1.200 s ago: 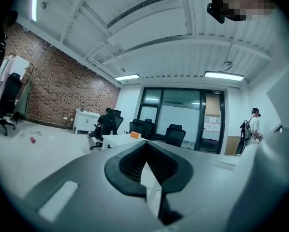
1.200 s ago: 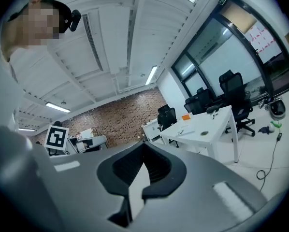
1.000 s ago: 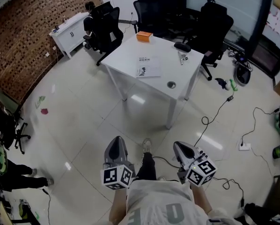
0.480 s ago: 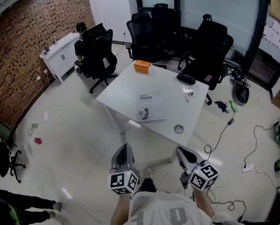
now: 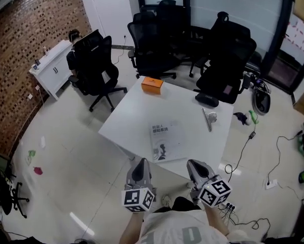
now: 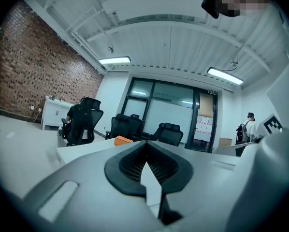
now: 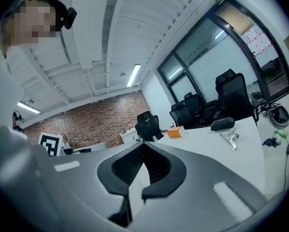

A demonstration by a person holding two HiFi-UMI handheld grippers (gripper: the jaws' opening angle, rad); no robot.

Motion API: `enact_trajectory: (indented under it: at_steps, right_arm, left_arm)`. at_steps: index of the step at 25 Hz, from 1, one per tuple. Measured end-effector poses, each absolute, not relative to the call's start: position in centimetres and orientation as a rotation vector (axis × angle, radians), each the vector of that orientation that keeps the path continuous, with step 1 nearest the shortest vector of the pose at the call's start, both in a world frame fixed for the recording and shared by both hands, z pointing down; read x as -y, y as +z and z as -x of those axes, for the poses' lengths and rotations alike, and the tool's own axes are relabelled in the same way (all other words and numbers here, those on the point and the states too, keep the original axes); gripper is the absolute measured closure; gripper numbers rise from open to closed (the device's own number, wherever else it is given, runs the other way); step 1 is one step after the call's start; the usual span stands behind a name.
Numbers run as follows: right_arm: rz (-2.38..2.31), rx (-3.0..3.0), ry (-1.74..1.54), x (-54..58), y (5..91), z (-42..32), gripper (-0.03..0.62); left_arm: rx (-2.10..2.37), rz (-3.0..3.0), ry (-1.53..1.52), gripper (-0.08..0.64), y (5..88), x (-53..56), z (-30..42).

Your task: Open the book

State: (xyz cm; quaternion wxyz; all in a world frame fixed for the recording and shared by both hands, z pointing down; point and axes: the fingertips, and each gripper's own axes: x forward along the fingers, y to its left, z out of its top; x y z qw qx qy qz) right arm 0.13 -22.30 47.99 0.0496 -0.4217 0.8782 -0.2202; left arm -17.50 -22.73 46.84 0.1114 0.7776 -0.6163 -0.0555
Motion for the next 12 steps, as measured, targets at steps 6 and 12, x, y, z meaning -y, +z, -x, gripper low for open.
enact_trajectory:
  at_steps: [6,12]
  right_arm:
    - [1.32,-2.679,-0.695,26.8,50.2,-1.3,0.589]
    - [1.303,-2.758,-0.671,30.5,53.5,0.0,0.588]
  left_arm:
    - [1.787,-2.281,-0.148,0.546,48.8,26.4,15.5]
    - [1.765,-2.285,-0.054,0.546,52.7,28.5,14.1]
